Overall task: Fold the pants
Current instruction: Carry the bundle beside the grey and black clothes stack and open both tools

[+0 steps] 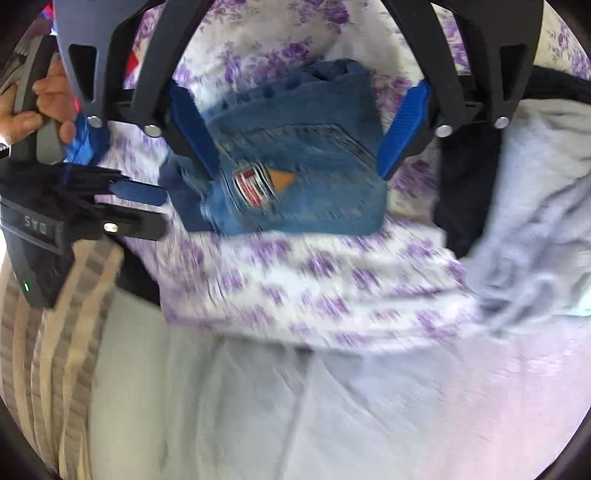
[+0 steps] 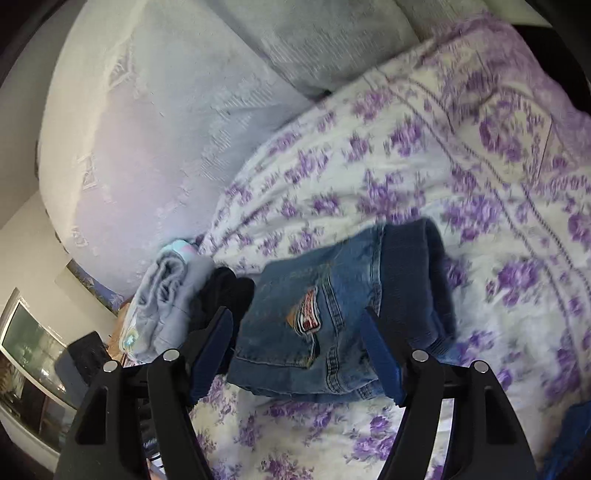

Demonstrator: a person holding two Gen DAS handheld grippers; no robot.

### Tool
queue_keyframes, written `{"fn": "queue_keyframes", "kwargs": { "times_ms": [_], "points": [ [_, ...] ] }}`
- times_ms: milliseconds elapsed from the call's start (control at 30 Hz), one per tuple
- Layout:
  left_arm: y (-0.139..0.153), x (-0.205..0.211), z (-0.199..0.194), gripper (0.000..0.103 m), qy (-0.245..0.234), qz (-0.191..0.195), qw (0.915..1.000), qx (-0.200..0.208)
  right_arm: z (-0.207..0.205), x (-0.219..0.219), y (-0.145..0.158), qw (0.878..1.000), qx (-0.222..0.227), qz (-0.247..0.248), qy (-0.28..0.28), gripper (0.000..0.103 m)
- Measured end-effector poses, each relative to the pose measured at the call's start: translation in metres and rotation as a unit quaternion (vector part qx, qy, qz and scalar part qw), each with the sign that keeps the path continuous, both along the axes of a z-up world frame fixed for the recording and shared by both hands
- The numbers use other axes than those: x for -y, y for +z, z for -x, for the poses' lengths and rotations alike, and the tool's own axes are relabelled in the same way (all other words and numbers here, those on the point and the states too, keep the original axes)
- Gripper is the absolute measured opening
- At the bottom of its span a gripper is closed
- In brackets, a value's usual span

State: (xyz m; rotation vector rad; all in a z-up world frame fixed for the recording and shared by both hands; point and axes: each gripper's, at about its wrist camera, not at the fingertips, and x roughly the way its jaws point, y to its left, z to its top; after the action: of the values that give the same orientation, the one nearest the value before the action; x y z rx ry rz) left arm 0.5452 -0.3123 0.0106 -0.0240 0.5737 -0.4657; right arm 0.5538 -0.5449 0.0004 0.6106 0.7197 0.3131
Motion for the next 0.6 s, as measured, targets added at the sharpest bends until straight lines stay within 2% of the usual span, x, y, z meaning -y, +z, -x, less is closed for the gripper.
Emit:
{"fn": "queue_keyframes", "kwargs": {
  "times_ms": [67, 100, 133, 200, 267, 333, 367, 433, 467, 533, 600],
  "points": [
    [-0.019, 0.013, -0.016, 0.085, -0.003, -0.033, 0.9985, -0.043, -0.008, 0.003, -0.024, 0.999, -0.027, -0.01, -0.018, 0.067],
    [-0.027, 0.017, -0.02, 0.085, 0.006, -0.053, 0.9973, -0.049, -0.009, 0.004, -0.032, 0.999, -0.026, -0.01, -0.021, 0.06],
    [-0.033, 0.02, -0.021, 0.087, 0.01, -0.07, 0.9964, -0.046, -0.008, 0.005, -0.035, 0.999, -0.02, -0.009, -0.023, 0.052],
    [-0.042, 0.024, -0.017, 0.089, 0.018, -0.09, 0.9954, -0.029, -0.004, 0.008, -0.037, 0.999, -0.02, -0.028, -0.03, 0.051],
    [-0.038, 0.022, -0.013, 0.089, 0.021, -0.084, 0.9958, -0.031, 0.003, 0.01, -0.03, 0.998, -0.011, -0.044, -0.044, 0.051],
    [-0.031, 0.01, -0.01, 0.088, 0.025, -0.046, 0.998, -0.035, 0.014, 0.006, -0.021, 0.998, 0.017, -0.02, -0.051, 0.053],
    [-0.031, 0.008, -0.01, 0.088, 0.029, -0.039, 0.9983, -0.034, 0.013, 0.004, -0.022, 0.999, 0.013, -0.009, -0.05, 0.055],
    [-0.043, 0.016, -0.022, 0.092, 0.027, -0.062, 0.9955, -0.066, 0.004, 0.002, -0.038, 0.998, -0.013, -0.017, -0.051, 0.056],
    [-0.05, 0.02, -0.024, 0.095, 0.03, -0.083, 0.9938, -0.068, 0.004, 0.006, -0.04, 0.998, -0.014, -0.025, -0.053, 0.056],
    [-0.049, 0.02, -0.019, 0.097, 0.034, -0.088, 0.994, -0.055, 0.006, 0.009, -0.037, 0.997, -0.02, -0.035, -0.062, 0.056],
    [-0.044, 0.015, -0.014, 0.095, 0.04, -0.079, 0.9936, -0.07, 0.016, 0.007, -0.028, 0.996, -0.021, -0.036, -0.084, 0.056]
  ]
}}
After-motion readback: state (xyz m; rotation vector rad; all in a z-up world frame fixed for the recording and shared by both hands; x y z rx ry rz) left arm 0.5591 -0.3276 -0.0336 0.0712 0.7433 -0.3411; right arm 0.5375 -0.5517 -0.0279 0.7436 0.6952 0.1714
